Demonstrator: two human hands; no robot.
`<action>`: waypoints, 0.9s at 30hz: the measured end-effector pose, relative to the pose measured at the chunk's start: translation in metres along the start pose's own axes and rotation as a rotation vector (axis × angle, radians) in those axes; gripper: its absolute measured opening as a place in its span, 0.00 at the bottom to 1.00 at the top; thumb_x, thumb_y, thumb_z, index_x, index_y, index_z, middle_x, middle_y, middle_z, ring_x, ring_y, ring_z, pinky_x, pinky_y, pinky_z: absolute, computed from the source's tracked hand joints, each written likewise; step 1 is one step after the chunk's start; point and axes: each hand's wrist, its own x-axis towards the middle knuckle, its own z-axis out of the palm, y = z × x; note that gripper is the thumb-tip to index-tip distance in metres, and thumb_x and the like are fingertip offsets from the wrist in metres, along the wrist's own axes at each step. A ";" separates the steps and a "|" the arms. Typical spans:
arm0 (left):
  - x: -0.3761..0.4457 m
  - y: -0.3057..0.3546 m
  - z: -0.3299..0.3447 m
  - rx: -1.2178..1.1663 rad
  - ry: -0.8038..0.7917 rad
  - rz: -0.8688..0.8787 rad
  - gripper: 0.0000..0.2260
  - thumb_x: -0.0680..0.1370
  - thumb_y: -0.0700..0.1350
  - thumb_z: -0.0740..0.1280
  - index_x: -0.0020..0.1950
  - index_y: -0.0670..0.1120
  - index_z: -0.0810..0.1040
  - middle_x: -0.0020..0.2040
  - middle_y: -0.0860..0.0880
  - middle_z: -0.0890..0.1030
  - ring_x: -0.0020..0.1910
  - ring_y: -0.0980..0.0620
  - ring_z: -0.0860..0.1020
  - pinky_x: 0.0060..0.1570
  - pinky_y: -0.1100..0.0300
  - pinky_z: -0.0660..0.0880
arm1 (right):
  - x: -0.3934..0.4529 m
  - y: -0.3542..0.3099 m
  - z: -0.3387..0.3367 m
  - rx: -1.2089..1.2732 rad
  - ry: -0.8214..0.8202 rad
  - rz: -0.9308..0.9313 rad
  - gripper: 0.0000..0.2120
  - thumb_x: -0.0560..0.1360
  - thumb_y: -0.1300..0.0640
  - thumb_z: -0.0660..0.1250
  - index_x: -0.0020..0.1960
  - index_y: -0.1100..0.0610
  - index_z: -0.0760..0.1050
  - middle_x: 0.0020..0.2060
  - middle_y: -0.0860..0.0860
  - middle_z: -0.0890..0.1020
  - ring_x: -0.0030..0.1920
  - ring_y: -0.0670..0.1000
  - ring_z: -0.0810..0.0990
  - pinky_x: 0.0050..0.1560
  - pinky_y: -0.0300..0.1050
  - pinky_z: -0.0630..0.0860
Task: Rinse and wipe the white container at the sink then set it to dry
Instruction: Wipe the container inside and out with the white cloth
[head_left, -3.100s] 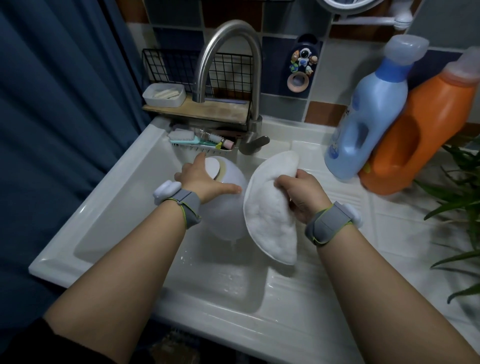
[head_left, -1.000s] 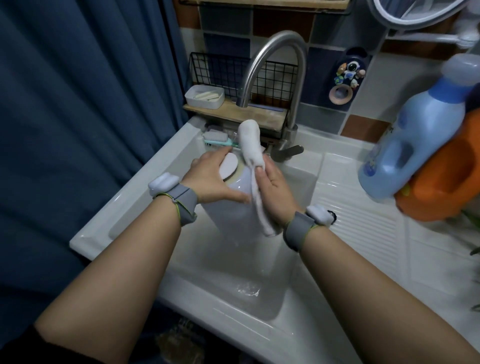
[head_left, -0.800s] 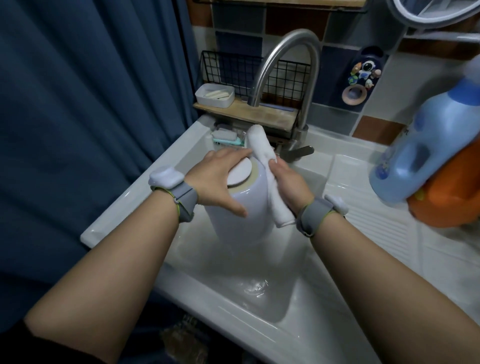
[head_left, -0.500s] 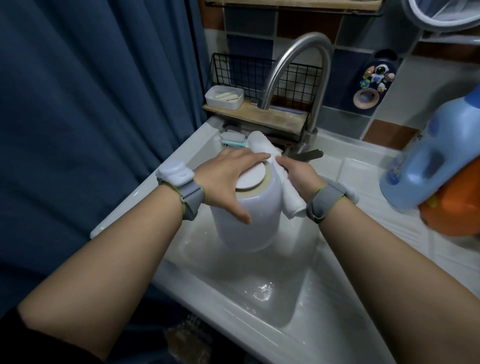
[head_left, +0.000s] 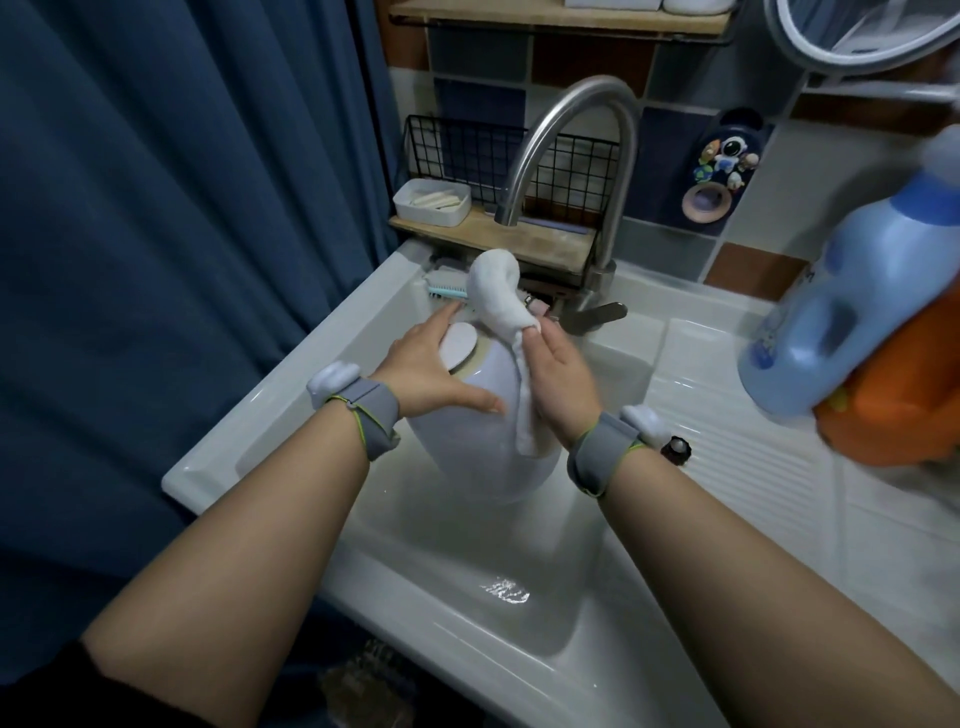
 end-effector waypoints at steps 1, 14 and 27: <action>0.001 -0.003 0.002 -0.073 0.003 -0.049 0.66 0.48 0.67 0.81 0.81 0.58 0.52 0.79 0.51 0.62 0.77 0.48 0.62 0.74 0.50 0.64 | -0.004 0.003 0.001 -0.001 -0.007 -0.027 0.13 0.83 0.57 0.56 0.59 0.55 0.78 0.54 0.53 0.82 0.56 0.51 0.78 0.58 0.46 0.73; 0.002 -0.014 0.016 -0.734 0.202 -0.465 0.66 0.47 0.62 0.78 0.81 0.58 0.50 0.78 0.49 0.66 0.69 0.39 0.74 0.66 0.41 0.73 | -0.046 0.010 0.020 -0.136 -0.048 -0.217 0.17 0.84 0.61 0.56 0.71 0.60 0.71 0.70 0.54 0.74 0.72 0.48 0.66 0.73 0.38 0.56; 0.004 -0.011 0.015 -1.095 0.298 -0.581 0.60 0.52 0.60 0.83 0.78 0.61 0.55 0.71 0.50 0.72 0.54 0.41 0.82 0.50 0.35 0.81 | -0.097 0.041 0.044 0.033 0.054 0.190 0.13 0.84 0.58 0.55 0.59 0.56 0.78 0.50 0.51 0.81 0.52 0.49 0.77 0.54 0.43 0.72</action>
